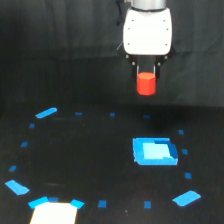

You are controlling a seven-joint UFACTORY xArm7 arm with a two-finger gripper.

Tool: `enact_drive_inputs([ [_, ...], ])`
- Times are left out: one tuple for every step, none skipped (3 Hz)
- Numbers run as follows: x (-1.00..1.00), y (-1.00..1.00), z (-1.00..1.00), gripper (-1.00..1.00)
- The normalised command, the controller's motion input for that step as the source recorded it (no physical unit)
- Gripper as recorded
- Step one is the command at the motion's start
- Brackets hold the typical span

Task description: Pick up the red object from the table

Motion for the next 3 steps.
enact_drive_inputs([
  [-0.10,0.00,0.42,-0.95],
  [-0.27,0.12,0.13,-1.00],
  [-0.06,-0.27,0.16,-1.00],
])
